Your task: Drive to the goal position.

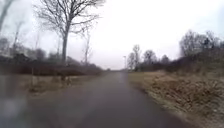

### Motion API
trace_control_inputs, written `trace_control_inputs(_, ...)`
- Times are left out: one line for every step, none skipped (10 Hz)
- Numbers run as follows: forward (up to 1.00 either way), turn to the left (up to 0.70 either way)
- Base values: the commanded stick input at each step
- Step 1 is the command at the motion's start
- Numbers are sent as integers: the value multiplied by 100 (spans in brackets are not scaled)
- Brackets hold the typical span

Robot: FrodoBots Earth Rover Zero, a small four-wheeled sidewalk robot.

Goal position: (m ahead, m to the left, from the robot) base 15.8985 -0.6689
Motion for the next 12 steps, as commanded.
trace_control_inputs(70,0)
trace_control_inputs(70,0)
trace_control_inputs(70,0)
trace_control_inputs(70,0)
trace_control_inputs(70,0)
trace_control_inputs(70,0)
trace_control_inputs(70,0)
trace_control_inputs(70,0)
trace_control_inputs(70,0)
trace_control_inputs(70,0)
trace_control_inputs(70,0)
trace_control_inputs(70,0)
